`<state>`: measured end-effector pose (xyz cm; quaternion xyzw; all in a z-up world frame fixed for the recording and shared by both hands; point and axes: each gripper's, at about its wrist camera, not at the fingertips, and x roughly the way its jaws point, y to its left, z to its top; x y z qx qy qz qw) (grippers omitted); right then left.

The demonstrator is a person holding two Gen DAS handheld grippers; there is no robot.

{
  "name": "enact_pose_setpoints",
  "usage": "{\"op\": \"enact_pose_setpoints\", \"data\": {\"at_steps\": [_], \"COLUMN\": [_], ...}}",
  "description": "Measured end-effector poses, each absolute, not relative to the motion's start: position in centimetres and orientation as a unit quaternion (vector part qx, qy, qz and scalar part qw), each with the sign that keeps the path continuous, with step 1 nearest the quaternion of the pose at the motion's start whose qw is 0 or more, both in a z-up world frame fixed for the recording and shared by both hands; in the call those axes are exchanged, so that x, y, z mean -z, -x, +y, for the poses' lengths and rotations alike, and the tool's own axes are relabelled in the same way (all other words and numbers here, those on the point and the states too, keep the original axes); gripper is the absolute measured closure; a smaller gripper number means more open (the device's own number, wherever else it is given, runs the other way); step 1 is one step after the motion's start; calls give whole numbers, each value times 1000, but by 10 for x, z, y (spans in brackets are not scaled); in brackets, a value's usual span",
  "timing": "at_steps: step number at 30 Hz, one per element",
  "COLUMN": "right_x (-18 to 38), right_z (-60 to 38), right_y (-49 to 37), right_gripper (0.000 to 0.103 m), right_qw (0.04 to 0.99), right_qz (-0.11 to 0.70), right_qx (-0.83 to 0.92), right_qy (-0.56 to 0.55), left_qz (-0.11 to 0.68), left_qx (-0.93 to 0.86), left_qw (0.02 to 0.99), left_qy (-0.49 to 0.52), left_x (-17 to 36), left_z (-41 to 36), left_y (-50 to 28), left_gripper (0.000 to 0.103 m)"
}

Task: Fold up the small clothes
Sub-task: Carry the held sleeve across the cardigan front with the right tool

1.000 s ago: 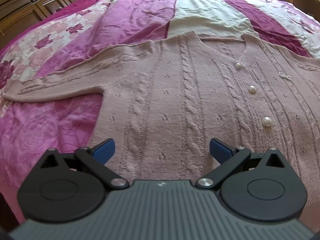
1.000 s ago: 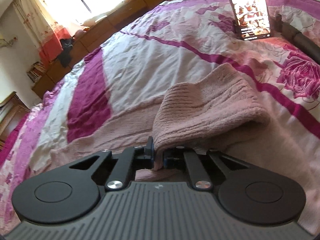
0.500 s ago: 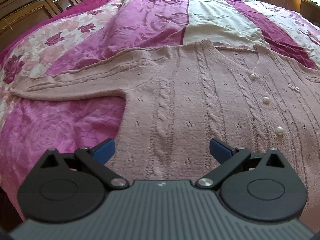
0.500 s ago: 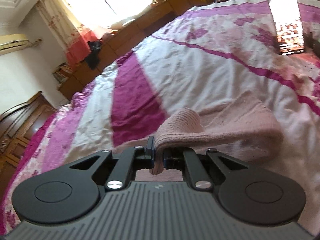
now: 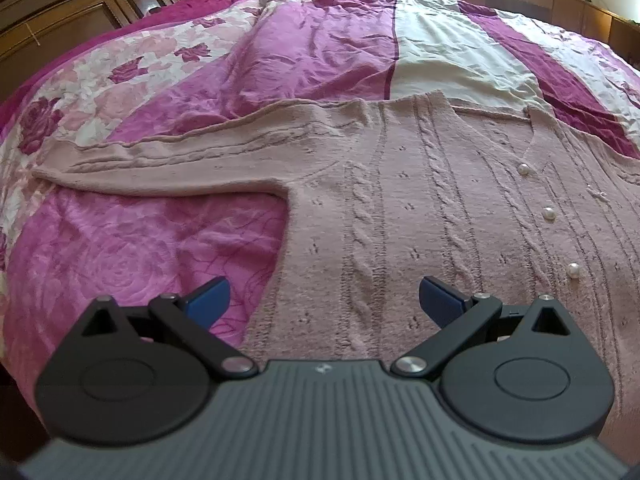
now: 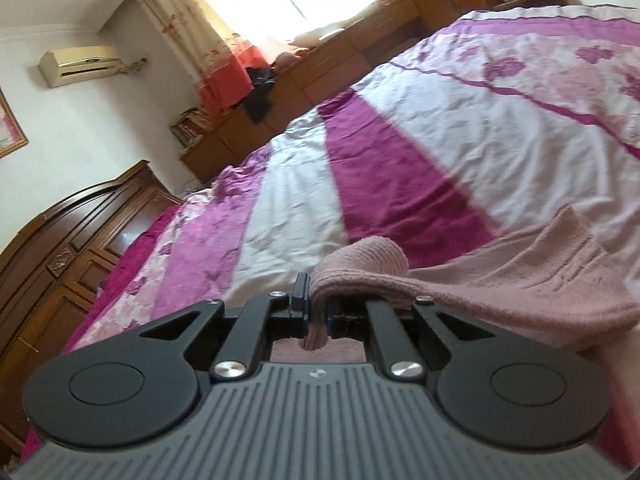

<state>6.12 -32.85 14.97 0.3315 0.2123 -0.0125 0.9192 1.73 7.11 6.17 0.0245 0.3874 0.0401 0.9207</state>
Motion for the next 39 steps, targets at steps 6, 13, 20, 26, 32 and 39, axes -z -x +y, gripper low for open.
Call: {"op": "enact_pose_setpoints", "data": {"at_steps": [6, 13, 20, 26, 32, 39], "right_x": [-167, -165, -145, -107, -67, -25], "right_z": [-277, -210, -155, -126, -97, -77], "right_y": [-87, -117, -136, -155, -170, -176], "right_gripper": [95, 95, 95, 95, 95, 79], "right_qw": [912, 897, 872, 844, 836, 822], "right_qz": [195, 196, 215, 252, 300, 374], "right_qx": [-14, -57, -93, -106, -107, -108], "right_qy": [-360, -393, -429, -461, -447, -417], "left_qz": [379, 375, 376, 381, 381, 372], "left_qx": [-51, -67, -81, -89, -97, -96], "left_qw": [924, 925, 923, 920, 919, 923], "left_qy": [-8, 10, 25, 35, 38, 37], "left_x": [-67, -69, -64, -59, -56, -62], "left_z": [89, 115, 135, 147, 155, 160], "left_y": [-14, -10, -7, -6, -7, -14], "left_gripper": [0, 0, 0, 0, 0, 0]}}
